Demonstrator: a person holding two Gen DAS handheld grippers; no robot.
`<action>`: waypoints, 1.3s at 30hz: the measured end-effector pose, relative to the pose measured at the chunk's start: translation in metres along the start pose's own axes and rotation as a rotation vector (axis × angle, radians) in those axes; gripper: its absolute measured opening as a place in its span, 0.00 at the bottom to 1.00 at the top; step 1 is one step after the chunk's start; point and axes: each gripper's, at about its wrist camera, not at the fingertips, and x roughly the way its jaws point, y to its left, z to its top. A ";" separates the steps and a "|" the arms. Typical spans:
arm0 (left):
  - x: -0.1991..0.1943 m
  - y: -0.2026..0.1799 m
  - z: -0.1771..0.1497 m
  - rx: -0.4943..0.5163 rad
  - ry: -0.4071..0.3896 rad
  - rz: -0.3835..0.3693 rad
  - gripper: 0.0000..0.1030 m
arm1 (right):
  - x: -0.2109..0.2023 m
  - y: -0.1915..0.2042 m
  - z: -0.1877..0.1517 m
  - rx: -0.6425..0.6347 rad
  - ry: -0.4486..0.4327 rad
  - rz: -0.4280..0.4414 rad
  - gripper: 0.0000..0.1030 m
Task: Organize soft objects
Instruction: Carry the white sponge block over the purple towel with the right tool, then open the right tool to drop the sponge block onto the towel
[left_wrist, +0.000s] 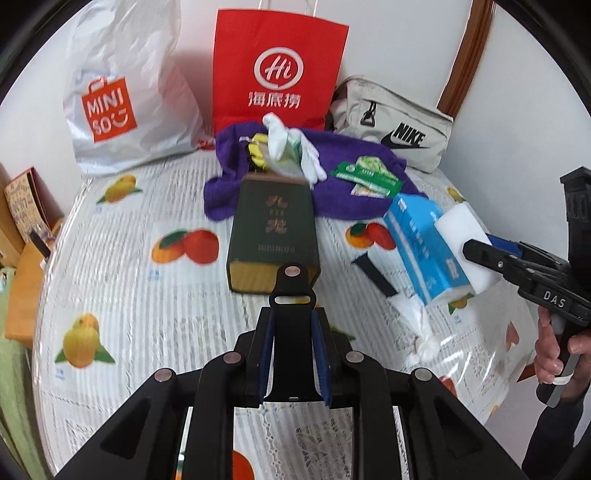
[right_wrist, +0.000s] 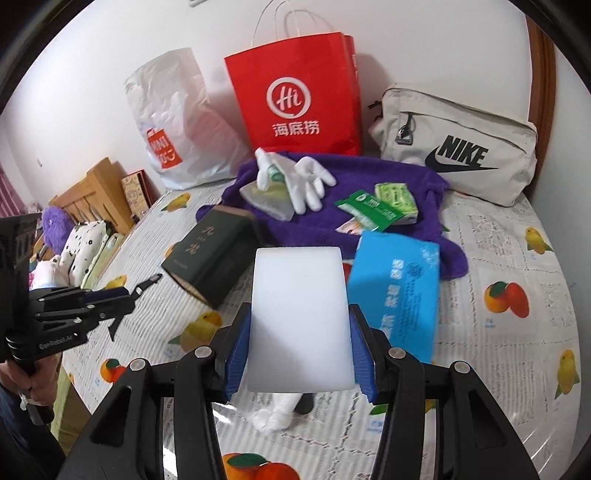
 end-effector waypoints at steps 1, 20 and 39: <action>-0.001 -0.001 0.004 0.003 -0.003 0.001 0.19 | -0.001 -0.002 0.003 0.002 -0.006 -0.001 0.48; 0.030 -0.004 0.100 0.032 -0.048 0.025 0.19 | 0.014 -0.058 0.065 0.067 -0.048 -0.079 0.48; 0.118 0.036 0.178 -0.056 -0.003 0.083 0.19 | 0.092 -0.110 0.118 0.123 0.019 -0.126 0.48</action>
